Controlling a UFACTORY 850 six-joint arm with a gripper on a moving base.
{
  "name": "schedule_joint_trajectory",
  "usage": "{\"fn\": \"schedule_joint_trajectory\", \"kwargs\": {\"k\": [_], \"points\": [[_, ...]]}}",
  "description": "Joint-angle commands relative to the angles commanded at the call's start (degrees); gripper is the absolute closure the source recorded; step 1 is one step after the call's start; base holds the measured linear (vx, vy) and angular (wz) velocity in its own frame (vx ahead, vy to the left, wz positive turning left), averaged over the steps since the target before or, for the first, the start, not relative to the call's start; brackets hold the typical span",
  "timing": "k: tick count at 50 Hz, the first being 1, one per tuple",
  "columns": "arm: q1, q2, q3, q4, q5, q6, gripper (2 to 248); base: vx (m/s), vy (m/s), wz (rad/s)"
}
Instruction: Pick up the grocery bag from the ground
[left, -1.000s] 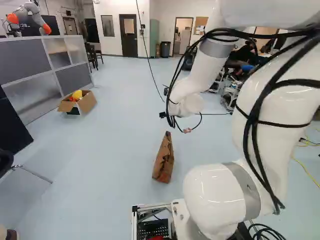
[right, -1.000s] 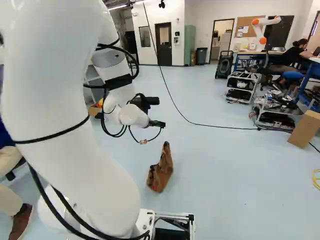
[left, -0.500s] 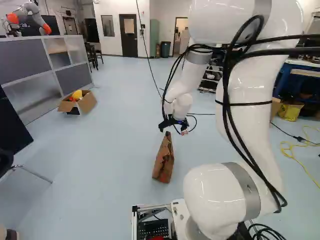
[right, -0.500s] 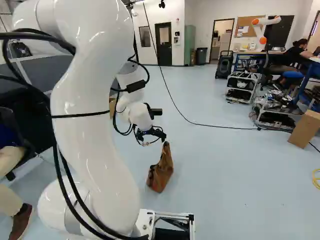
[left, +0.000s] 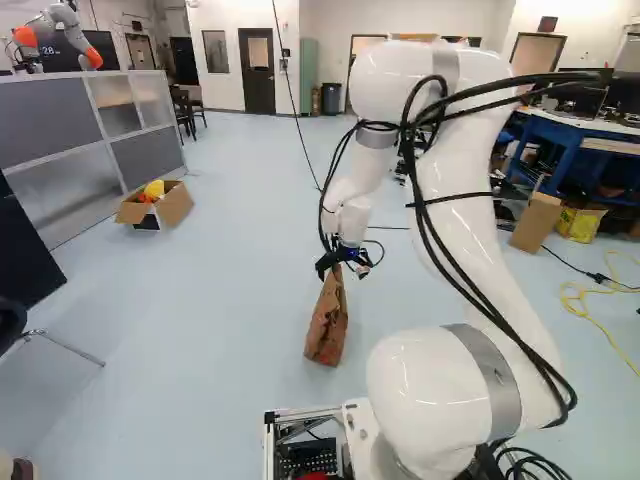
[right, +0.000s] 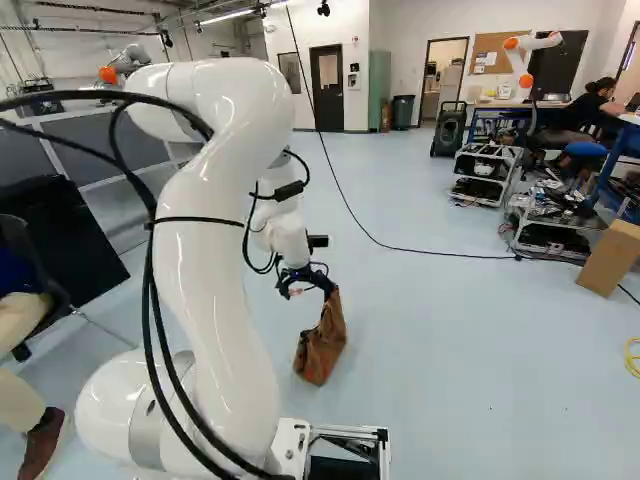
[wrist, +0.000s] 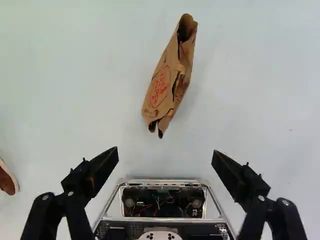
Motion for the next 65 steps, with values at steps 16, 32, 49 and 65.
{"fn": "schedule_joint_trajectory", "kwargs": {"k": [16,32,49,65], "points": [[0.0,-8.59,-7.57,6.3,-1.92,0.0,3,0.0,0.0,0.0],[0.0,-16.67,-15.21,12.62,-3.5,0.0,3,0.0,0.0,0.0],[0.0,-24.92,-23.59,13.69,-3.65,0.0,3,0.0,0.0,0.0],[-0.01,-32.55,-31.85,13.69,-3.65,0.0,3,0.0,0.0,0.0]]}}
